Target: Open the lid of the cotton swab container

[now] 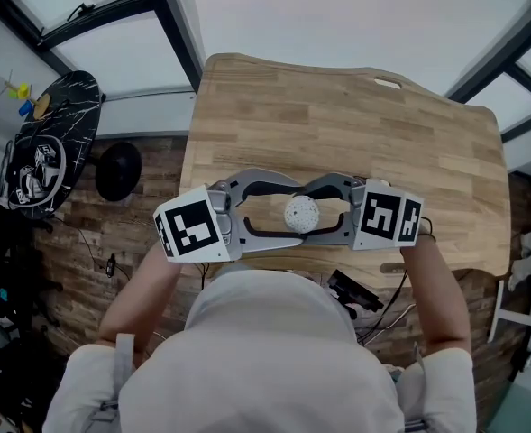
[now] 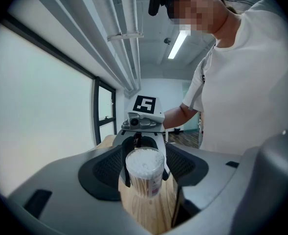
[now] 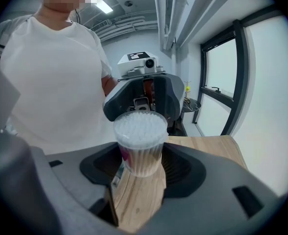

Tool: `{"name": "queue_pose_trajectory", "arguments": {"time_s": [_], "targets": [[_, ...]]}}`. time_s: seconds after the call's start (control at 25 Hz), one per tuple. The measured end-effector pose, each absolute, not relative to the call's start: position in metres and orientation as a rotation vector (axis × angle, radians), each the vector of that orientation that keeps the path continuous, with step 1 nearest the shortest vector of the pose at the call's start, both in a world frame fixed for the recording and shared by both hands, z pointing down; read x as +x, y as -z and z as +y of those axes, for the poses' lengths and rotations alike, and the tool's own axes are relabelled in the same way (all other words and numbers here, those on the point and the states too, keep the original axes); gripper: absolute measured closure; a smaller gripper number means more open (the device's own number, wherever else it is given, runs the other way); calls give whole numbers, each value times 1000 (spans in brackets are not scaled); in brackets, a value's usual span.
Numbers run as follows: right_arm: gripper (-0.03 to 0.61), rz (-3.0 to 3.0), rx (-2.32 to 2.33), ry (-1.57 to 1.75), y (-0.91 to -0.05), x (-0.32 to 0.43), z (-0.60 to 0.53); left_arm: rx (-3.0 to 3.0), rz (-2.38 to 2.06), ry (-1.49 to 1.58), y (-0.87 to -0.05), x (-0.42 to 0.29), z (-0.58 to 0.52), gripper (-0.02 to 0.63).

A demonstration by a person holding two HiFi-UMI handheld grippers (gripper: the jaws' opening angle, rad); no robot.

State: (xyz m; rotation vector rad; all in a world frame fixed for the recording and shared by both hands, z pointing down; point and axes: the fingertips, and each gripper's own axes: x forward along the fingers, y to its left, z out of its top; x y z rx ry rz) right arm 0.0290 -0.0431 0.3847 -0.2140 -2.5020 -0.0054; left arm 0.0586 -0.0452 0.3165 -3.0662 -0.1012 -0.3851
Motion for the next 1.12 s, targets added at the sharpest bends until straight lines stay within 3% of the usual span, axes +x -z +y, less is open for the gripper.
{"name": "queue_pose_trajectory", "arguments": {"time_s": [1.12], "targets": [[319,-2588,-140,66,-373,21,-42,-3085,-128,387,-312,59,-43,360]]}}
